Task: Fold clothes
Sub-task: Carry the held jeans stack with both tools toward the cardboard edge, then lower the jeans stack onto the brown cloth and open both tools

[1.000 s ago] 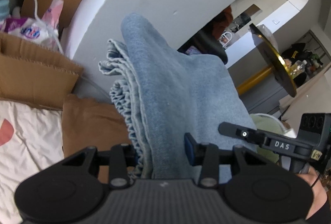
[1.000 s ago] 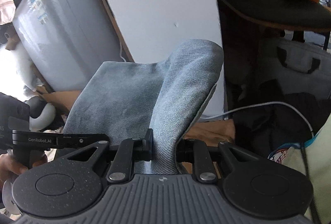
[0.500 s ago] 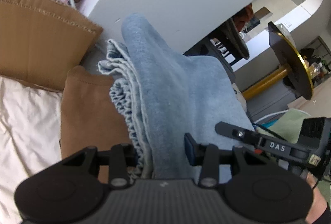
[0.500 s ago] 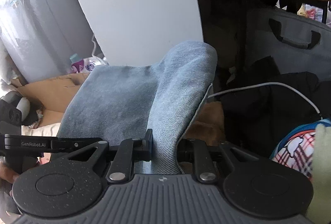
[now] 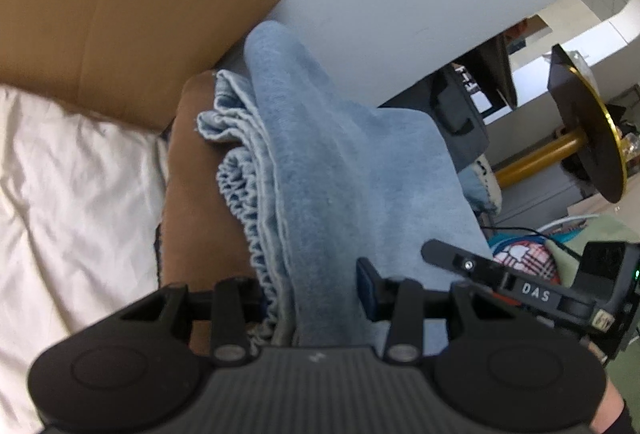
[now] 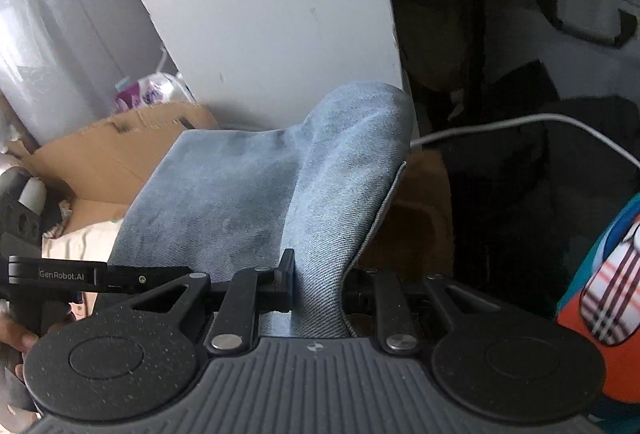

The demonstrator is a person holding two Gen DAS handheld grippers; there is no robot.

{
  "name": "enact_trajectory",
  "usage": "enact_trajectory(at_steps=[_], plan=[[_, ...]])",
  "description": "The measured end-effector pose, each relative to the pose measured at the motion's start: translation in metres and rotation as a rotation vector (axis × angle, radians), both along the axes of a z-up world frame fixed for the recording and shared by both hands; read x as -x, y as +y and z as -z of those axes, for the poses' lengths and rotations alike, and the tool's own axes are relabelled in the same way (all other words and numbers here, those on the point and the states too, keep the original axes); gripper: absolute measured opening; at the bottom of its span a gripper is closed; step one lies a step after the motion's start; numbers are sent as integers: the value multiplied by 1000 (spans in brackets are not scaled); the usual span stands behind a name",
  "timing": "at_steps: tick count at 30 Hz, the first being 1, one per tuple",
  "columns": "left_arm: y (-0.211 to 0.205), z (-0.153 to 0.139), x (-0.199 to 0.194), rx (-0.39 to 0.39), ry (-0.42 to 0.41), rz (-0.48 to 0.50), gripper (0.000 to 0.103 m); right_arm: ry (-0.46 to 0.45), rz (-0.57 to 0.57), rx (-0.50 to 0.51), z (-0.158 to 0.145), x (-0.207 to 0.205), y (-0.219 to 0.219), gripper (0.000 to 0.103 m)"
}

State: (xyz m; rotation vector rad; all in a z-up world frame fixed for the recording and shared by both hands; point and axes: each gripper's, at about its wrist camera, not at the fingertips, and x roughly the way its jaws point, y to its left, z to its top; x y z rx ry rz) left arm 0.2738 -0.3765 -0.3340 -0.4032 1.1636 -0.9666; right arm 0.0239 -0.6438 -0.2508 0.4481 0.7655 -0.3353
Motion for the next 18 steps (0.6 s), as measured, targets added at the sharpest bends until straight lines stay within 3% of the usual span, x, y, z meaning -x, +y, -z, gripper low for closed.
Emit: enact_trajectory(at_steps=[2, 3, 10, 13, 18], plan=[[4, 0, -5, -30, 27, -12, 58, 15, 15, -1, 8, 0, -3, 21], [7, 0, -8, -47, 41, -18, 59, 22, 27, -5, 12, 1, -5, 23], [36, -41, -24, -118, -66, -5, 58, 44, 48, 1, 25, 5, -11, 31], [33, -66, -28, -139, -132, 31, 50, 46, 65, 0, 26, 6, -13, 33], [12, -89, -23, -212, -212, 119, 47, 48, 58, 20, 25, 7, -9, 34]])
